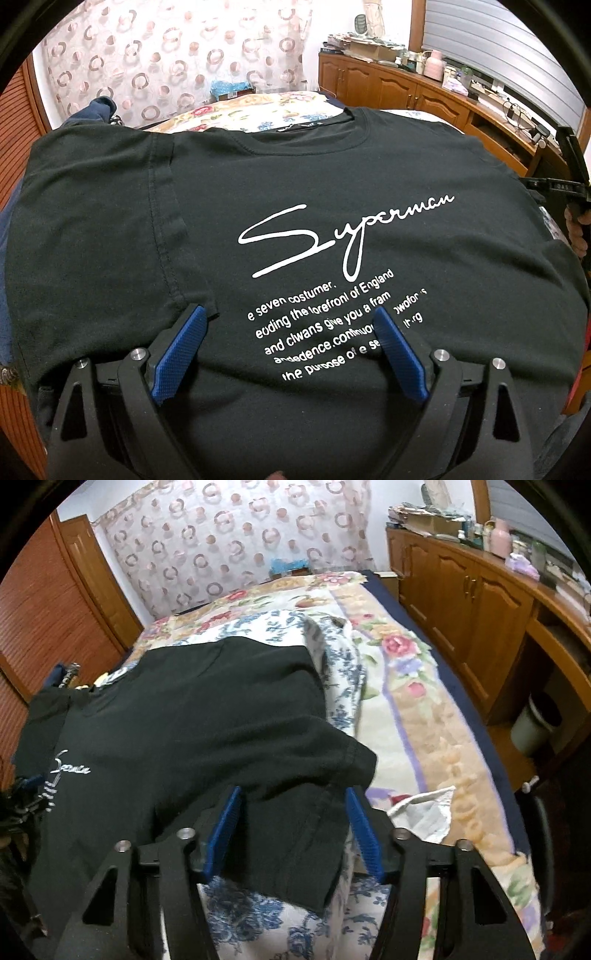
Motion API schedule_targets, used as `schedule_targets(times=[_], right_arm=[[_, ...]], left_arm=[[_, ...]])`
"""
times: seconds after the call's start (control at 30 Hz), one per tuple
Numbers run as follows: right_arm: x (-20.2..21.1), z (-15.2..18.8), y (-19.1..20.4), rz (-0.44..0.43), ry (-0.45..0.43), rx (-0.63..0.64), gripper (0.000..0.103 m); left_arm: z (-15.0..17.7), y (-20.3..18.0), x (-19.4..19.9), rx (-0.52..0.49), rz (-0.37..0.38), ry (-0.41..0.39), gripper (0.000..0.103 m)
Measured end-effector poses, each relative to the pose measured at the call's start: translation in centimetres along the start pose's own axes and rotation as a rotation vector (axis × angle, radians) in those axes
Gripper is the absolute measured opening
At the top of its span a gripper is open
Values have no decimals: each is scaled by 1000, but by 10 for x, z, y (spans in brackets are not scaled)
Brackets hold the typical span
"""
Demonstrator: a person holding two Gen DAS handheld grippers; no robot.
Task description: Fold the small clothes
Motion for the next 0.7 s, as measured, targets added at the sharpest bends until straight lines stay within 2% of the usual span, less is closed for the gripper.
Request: schedule_targets(times=[0.03, 0.1, 0.17, 0.27, 0.43, 0.57, 0.7], right_arm=[[0, 0, 1, -4, 1, 5, 52], [2, 1, 5, -6, 6, 29, 40], [4, 2, 9, 51, 5, 82, 33], [5, 1, 14, 180, -1, 187, 11], [9, 0, 17, 208, -38, 232, 5], [24, -8, 29, 167, -118, 254, 4], [24, -5, 54, 134, -144, 312, 4]], left_arm=[[0, 0, 0, 0, 0, 0, 93], [0, 0, 0, 1, 2, 0, 93], [0, 0, 0, 1, 1, 0, 93], [0, 0, 0, 0, 0, 0, 93], [0, 0, 0, 1, 1, 0, 93], [0, 0, 0, 1, 1, 0, 93], [0, 0, 0, 0, 1, 0, 93]])
Point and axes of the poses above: each gripper's, at about its wrist camera, not at the fingertips, and x roughly against the way its jaws point, y to its left, z to its underside, the point moved 6 cm from there along -x, roughly the way its jaws point, and after that the axes turned 11 degrees about -z, right-handed, at the moved point
